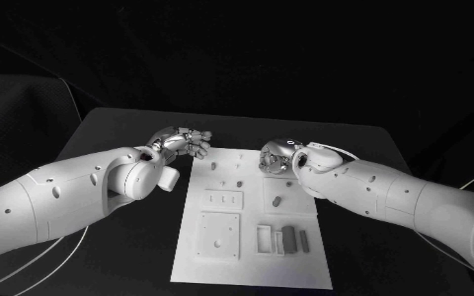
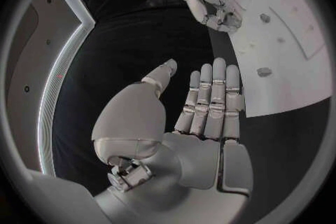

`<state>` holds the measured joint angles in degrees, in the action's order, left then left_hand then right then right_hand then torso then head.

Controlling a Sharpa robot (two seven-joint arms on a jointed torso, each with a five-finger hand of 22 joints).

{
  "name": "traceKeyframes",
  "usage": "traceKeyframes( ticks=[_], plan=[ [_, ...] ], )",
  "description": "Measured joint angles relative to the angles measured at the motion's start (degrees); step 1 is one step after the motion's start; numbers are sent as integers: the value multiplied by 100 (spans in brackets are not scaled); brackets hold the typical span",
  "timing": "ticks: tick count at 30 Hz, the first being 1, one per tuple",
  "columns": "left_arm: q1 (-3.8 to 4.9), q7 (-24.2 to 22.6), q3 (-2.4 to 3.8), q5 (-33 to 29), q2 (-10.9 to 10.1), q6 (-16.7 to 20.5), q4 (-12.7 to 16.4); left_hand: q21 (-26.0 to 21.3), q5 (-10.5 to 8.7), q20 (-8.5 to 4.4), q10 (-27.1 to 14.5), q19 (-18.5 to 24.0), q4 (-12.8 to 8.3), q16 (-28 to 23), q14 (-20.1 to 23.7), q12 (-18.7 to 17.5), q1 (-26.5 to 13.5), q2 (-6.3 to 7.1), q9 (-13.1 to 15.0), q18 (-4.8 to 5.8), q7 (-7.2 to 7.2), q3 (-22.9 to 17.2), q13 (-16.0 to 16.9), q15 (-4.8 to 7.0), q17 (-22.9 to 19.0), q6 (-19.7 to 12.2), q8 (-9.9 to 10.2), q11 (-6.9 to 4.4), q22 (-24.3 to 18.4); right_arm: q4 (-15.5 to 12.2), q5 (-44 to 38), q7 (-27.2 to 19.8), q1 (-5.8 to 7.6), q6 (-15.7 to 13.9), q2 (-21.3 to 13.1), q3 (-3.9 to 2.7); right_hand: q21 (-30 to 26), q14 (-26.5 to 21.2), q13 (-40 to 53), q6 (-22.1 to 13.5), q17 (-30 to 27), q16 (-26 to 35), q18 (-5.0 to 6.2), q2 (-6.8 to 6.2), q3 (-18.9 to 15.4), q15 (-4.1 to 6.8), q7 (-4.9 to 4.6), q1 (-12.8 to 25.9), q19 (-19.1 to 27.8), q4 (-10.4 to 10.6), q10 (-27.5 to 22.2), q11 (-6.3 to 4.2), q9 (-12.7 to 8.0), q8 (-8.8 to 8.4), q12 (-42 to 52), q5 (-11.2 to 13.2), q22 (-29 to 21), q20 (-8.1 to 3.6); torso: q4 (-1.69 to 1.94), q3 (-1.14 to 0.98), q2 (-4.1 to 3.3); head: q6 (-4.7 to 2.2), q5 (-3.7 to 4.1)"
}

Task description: Assemble the parts on the task board

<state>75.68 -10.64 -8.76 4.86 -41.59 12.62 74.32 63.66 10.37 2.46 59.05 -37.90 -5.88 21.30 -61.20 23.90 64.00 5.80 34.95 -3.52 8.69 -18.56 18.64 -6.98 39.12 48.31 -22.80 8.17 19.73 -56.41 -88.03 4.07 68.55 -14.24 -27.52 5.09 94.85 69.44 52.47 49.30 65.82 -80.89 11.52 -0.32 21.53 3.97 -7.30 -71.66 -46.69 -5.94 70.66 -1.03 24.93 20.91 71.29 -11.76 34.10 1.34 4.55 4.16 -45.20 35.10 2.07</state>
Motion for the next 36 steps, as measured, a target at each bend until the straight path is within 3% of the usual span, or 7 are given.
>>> traceKeyframes(
  ticks=[12,24,36],
  plan=[
    [0,0,0,-1,-1,1,-21,0,0,0,0,0,0,0,0,0,0,0,0,0,20,0,-5,0,0,-20,0,0,1,-199,-98,157,-10,-103,13,-4,0,17,10,33,5,-44,0,-31,32,16,17,31,0,1,22,-19,8,-1,11,0,17,0,8,7,-21,-37,-8],
    [1,0,0,-2,76,1,-50,-23,0,0,0,0,0,0,0,0,0,0,-4,1,20,0,-4,0,0,-20,21,0,2,-18,-122,227,129,-98,365,-16,0,25,11,56,5,-66,0,-62,32,11,8,62,0,1,31,-11,8,23,38,1,24,0,15,15,-38,-97,-9],
    [16,1,0,-2,57,1,-32,-23,0,0,0,0,0,0,0,0,0,0,-4,2,20,0,-4,0,-1,-20,21,0,2,30,-145,349,250,-172,445,-55,0,44,16,61,9,-66,0,-85,47,26,5,85,1,17,53,-29,10,22,38,1,29,0,26,30,-79,-121,-40]
  ],
)
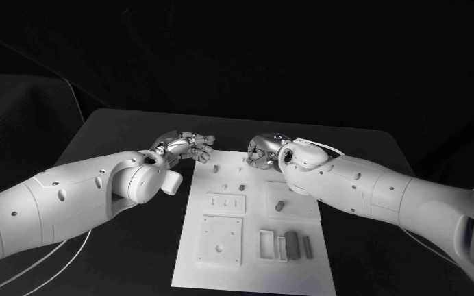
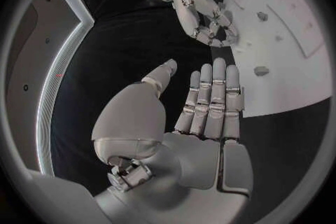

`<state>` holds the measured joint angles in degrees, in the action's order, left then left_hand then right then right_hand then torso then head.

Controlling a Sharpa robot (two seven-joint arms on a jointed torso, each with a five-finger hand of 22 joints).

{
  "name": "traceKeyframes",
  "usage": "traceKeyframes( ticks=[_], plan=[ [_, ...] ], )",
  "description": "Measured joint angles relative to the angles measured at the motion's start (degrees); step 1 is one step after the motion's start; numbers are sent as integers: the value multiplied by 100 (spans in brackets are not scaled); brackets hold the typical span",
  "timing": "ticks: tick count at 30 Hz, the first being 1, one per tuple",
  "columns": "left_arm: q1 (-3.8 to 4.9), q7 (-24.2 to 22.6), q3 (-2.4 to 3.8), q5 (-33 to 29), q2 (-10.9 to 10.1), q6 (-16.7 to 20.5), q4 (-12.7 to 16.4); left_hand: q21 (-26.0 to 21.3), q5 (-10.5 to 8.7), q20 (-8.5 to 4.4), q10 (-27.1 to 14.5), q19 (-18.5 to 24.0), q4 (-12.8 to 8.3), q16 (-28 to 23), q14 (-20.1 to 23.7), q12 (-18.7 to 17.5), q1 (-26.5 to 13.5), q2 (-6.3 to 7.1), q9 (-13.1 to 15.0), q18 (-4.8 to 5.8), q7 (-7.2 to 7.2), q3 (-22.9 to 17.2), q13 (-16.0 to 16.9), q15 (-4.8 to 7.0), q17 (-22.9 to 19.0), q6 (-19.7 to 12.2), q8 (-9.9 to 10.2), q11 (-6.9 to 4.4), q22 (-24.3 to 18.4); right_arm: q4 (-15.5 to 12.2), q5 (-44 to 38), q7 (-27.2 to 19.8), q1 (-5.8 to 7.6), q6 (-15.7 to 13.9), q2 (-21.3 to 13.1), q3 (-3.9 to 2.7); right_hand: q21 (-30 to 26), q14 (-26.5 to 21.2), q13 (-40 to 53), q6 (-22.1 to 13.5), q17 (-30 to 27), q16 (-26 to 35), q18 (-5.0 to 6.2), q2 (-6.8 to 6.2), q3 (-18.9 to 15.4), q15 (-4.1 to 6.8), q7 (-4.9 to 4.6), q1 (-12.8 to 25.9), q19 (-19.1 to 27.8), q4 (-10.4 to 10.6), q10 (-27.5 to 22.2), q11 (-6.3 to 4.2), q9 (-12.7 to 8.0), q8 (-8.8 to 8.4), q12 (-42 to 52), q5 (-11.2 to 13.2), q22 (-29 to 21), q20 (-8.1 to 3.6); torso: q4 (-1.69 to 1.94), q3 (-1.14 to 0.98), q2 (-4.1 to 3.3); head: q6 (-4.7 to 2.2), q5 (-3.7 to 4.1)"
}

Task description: Assemble the parts on the task board

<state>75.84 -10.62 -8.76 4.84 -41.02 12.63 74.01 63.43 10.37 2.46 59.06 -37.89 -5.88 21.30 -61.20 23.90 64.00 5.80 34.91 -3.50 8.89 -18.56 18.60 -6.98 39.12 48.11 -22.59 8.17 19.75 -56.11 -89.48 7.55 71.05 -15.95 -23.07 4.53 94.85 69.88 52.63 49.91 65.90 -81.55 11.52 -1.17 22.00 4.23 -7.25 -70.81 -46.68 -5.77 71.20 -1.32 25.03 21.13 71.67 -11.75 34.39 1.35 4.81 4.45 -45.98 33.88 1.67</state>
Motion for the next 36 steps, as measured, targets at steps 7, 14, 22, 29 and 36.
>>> traceKeyframes(
  ticks=[7,14,22,29,36],
  plan=[
    [5,1,0,0,6,1,-11,0,0,0,0,0,0,0,0,0,0,0,0,0,0,0,0,0,0,0,0,0,-5,-49,-56,53,19,-55,15,-14,0,2,0,0,0,0,0,0,0,-1,0,0,0,0,8,8,0,-1,0,0,0,0,-10,-2,-15,-6,-22],
    [6,1,0,0,25,1,-19,0,0,0,0,0,0,0,0,-22,0,0,0,1,0,0,0,0,0,0,0,0,-4,-30,-90,82,29,-98,94,-24,0,9,-1,0,0,-18,0,0,16,-8,-1,0,0,-17,9,9,-1,-3,0,0,5,0,-10,-4,-33,-18,-16],
    [9,1,0,0,41,2,-19,0,0,0,0,0,0,0,0,-22,0,0,1,1,0,0,0,0,0,0,0,0,-4,33,-122,119,30,-120,192,-24,0,10,-1,1,-1,-22,0,-22,16,-9,-1,23,0,-17,9,10,-3,-6,14,0,8,0,-4,-4,-44,-22,-17],
    [10,1,0,0,59,2,-33,0,0,0,0,0,0,0,0,-22,0,0,1,1,0,0,1,0,0,0,0,0,-3,51,-170,173,31,-154,258,-23,0,10,-1,5,-1,-22,-1,-45,16,-9,-6,0,0,-17,18,19,-4,-6,22,0,10,0,-4,-6,-52,-28,-22],
    [20,6,0,0,73,2,-42,0,0,0,0,0,0,0,0,-22,0,0,-4,1,0,0,-4,0,0,0,0,0,-3,188,-233,218,42,-169,330,-23,0,28,4,14,-2,-21,0,-45,27,4,-14,0,0,-27,40,0,-8,-7,22,0,10,0,-1,-1,-65,-37,-11]
  ],
)
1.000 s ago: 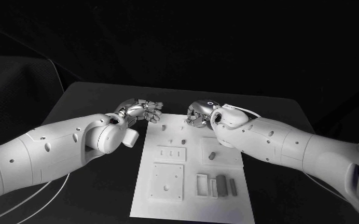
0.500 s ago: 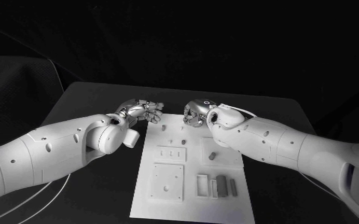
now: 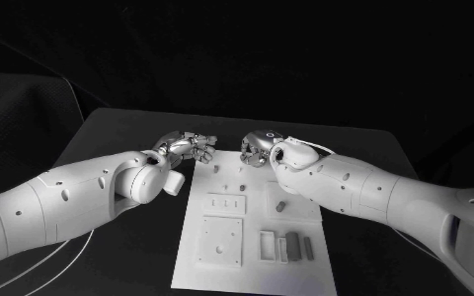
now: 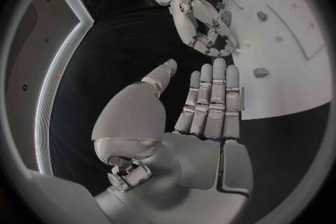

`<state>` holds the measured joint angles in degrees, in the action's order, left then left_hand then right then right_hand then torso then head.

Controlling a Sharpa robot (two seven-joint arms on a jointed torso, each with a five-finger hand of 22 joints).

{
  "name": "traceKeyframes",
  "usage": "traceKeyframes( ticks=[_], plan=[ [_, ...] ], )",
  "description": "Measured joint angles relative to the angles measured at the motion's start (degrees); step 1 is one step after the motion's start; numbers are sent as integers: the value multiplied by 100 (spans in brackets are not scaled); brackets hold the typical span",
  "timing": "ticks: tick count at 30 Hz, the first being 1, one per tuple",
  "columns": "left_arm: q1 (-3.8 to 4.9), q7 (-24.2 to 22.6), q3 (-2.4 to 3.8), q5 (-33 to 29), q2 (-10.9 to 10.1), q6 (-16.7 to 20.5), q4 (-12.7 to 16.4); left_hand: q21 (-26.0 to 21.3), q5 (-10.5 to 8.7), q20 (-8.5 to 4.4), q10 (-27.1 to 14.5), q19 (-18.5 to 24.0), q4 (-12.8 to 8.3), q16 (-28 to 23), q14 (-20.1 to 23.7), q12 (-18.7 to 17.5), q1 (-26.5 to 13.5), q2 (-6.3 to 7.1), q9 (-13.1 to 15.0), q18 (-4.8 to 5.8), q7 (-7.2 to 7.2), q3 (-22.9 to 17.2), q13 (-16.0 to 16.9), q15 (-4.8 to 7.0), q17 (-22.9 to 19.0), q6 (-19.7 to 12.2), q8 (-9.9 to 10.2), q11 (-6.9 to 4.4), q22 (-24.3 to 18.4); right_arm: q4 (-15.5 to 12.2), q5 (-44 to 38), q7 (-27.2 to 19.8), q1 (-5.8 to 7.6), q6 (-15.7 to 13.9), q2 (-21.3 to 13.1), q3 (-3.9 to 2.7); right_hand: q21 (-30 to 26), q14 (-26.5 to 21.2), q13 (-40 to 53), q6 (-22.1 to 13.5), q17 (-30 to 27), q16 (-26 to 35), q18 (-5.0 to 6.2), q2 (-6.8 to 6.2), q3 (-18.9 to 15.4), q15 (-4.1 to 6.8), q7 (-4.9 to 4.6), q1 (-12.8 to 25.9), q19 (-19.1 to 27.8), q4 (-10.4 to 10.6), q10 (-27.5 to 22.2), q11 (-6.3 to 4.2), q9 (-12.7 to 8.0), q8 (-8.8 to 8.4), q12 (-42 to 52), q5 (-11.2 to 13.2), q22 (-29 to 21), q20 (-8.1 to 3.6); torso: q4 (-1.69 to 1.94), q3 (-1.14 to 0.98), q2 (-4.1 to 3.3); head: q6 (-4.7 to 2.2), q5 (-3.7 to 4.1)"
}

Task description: Assemble the parts on the task board

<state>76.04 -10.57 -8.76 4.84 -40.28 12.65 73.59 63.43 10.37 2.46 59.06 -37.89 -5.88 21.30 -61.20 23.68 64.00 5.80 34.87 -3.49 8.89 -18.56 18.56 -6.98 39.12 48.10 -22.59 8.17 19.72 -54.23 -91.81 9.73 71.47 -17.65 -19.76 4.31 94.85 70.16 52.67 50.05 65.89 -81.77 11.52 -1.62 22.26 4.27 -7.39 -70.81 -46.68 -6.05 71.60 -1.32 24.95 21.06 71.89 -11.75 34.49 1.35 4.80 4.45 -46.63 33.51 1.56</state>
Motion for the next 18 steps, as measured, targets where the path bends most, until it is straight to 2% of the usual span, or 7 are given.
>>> traceKeyframes(
  ticks=[18],
  plan=[
    [18,9,0,0,42,0,-40,0,0,0,0,0,0,-23,0,0,0,0,1,1,0,0,1,0,0,0,0,0,-1,110,-49,37,16,9,64,-6,0,8,-1,1,-1,-22,0,-22,22,-8,-1,22,0,12,9,9,-1,-21,0,0,5,0,-2,1,-25,-15,7]
  ],
)
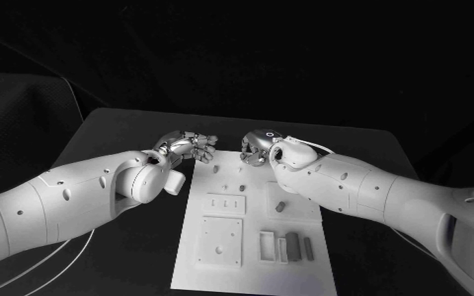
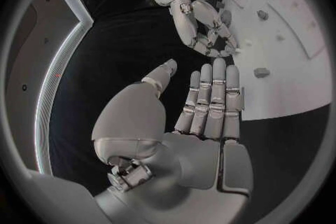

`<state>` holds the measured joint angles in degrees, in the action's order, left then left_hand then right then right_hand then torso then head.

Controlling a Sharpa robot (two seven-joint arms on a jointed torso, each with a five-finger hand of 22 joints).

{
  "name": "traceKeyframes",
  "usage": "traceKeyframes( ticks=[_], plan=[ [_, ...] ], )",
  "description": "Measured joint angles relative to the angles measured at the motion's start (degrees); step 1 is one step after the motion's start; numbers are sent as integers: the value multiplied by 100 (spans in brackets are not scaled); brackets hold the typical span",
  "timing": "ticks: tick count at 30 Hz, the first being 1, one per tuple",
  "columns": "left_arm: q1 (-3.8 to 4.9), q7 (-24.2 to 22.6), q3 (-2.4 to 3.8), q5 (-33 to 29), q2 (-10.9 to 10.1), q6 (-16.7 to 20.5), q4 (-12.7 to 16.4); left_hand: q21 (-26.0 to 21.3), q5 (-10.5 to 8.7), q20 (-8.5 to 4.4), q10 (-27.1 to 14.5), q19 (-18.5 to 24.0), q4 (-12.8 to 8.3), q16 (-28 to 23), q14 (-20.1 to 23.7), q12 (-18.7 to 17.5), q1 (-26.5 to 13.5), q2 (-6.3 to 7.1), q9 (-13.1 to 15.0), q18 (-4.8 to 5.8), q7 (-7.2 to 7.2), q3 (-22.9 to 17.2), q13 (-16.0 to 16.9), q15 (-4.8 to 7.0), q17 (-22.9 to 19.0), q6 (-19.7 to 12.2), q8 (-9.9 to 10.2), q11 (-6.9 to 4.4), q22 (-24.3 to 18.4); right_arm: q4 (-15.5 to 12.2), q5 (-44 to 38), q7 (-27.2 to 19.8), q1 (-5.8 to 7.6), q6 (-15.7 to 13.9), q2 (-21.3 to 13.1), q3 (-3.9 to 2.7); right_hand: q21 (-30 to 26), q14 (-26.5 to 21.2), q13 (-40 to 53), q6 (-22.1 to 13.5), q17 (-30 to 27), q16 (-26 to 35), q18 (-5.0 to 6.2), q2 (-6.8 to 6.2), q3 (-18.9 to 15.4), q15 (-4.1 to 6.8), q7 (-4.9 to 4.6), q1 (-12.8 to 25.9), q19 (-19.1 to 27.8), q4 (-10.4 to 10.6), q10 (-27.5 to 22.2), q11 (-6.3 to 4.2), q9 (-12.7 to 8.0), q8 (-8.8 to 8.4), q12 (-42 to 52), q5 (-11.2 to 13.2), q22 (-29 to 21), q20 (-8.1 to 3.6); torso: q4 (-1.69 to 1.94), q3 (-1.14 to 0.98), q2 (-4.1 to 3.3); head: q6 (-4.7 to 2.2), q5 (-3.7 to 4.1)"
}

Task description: Assemble the parts on the task board

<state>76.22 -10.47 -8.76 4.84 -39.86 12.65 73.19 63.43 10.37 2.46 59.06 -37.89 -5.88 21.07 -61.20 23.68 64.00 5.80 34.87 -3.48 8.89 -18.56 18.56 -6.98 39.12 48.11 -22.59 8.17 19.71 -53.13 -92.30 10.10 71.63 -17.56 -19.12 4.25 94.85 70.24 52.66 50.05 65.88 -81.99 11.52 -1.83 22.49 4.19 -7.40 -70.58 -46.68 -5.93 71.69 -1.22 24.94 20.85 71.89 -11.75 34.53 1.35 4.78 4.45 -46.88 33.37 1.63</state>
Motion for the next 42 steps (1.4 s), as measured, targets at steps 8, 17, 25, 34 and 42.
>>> traceKeyframes(
  ticks=[8,17,25,34,42],
  plan=[
    [20,2,0,0,10,0,0,0,0,0,0,0,0,0,0,0,0,0,0,0,0,0,0,0,0,0,0,0,-3,-4,-4,0,9,2,7,-3,0,0,0,0,0,0,90,0,0,-1,0,0,0,0,0,1,1,14,0,0,0,0,-3,-2,-12,-13,9],
    [37,6,0,0,15,0,8,0,0,0,0,0,0,0,0,0,0,0,0,1,0,0,1,0,0,0,0,0,-3,-5,-5,-6,13,23,66,8,0,0,-1,0,-1,0,90,0,-1,-2,-1,0,0,0,9,10,0,13,0,0,4,0,9,0,-27,6,5],
    [53,8,0,0,1,1,8,0,0,0,0,0,0,0,0,0,0,0,0,1,0,0,1,0,0,0,0,0,-2,-78,-2,-10,2,60,10,20,0,0,-1,11,-1,0,90,-7,16,-2,-7,8,0,-17,10,11,0,10,0,1,4,0,7,3,-38,29,-16],
    [59,13,0,0,-2,2,-1,0,0,0,0,0,0,0,0,0,0,0,1,1,0,0,1,0,0,0,0,0,-2,-121,-6,33,-5,84,-48,24,0,7,-1,35,-1,0,90,-7,32,4,3,7,0,-2,10,12,-7,5,0,4,4,0,-5,-4,-40,34,-25],
    [60,20,0,1,-10,1,-42,0,0,0,0,0,0,0,0,0,0,0,1,1,0,0,1,0,0,0,0,0,-2,-171,-10,53,-4,64,-94,24,0,31,-2,37,-2,0,90,-7,32,9,2,7,0,-1,41,0,-4,3,0,4,6,0,-4,-4,-47,25,-21]
  ],
)
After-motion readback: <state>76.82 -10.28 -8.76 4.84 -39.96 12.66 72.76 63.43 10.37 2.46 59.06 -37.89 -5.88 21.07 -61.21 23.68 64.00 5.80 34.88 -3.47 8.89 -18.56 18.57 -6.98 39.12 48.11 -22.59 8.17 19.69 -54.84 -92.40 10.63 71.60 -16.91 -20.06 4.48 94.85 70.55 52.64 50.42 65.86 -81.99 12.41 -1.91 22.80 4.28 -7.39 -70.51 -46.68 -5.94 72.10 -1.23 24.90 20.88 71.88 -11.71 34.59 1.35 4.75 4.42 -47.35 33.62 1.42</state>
